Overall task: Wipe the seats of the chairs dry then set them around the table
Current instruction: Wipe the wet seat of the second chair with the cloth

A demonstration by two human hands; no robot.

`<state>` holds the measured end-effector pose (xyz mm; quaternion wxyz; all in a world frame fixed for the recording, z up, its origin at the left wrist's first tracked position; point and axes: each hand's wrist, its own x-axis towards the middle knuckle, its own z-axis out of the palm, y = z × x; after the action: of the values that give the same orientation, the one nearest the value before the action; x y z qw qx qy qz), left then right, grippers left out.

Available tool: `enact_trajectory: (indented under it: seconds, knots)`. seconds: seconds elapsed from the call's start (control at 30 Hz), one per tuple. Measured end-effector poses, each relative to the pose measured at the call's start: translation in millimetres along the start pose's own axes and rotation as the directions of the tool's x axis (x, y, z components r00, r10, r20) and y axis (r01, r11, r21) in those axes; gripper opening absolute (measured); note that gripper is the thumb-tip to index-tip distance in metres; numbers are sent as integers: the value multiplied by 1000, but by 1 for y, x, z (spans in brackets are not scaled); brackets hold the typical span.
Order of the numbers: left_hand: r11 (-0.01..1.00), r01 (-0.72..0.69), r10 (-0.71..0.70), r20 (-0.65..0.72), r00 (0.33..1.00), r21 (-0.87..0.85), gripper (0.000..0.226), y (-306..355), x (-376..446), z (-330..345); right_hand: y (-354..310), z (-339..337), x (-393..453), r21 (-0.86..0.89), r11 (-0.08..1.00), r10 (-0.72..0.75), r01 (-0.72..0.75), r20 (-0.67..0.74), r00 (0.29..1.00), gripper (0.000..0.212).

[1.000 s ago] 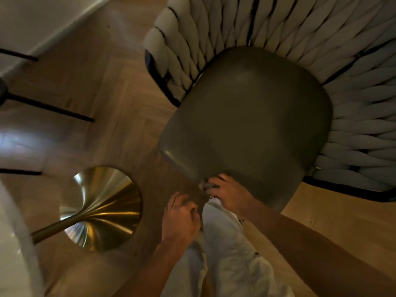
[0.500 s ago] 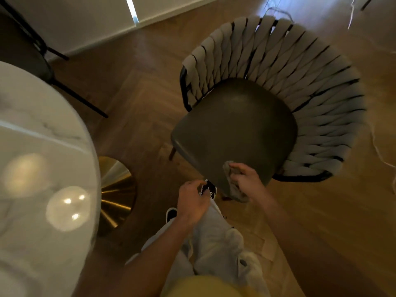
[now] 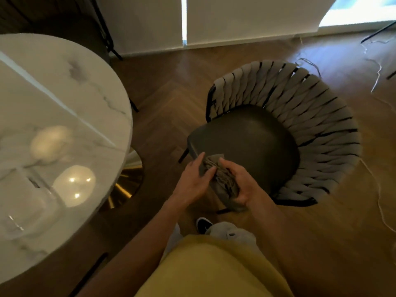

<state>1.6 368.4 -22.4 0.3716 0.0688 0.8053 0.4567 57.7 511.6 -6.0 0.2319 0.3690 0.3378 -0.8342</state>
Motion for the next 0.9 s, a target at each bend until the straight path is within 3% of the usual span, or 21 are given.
enact_trajectory:
  seconds: [0.1, 0.23, 0.43, 0.63, 0.77, 0.9]
  knots:
    - [960, 43, -56, -42, 998, -276, 55, -1, -10, 12, -7, 1, -8, -182, 982, 37, -38, -6, 999, 39]
    - [720, 61, -234, -159, 959, -691, 47, -5, -39, 23, -12, 5, -14, -421, 904, 83, -73, 7, 996, 28]
    - [680, -33, -345, -361, 866, -732, 41, -30, -99, 26, 10, 41, -16, -717, 697, 151, -20, 120, 981, 22]
    - [467, -193, -526, -446, 724, -863, 39, -65, -164, 22, 63, 90, -21, -934, 320, 220, 161, 238, 946, 17]
    - [422, -268, -554, -480, 680, -866, 72, -86, -198, 36, 95, 114, -28, -930, 105, 270, 352, 368, 890, 7]
    - [326, -366, -610, -489, 623, -872, 38, -106, -225, 57, 123, 125, -35, -938, 49, 405, 343, 333, 851, 13]
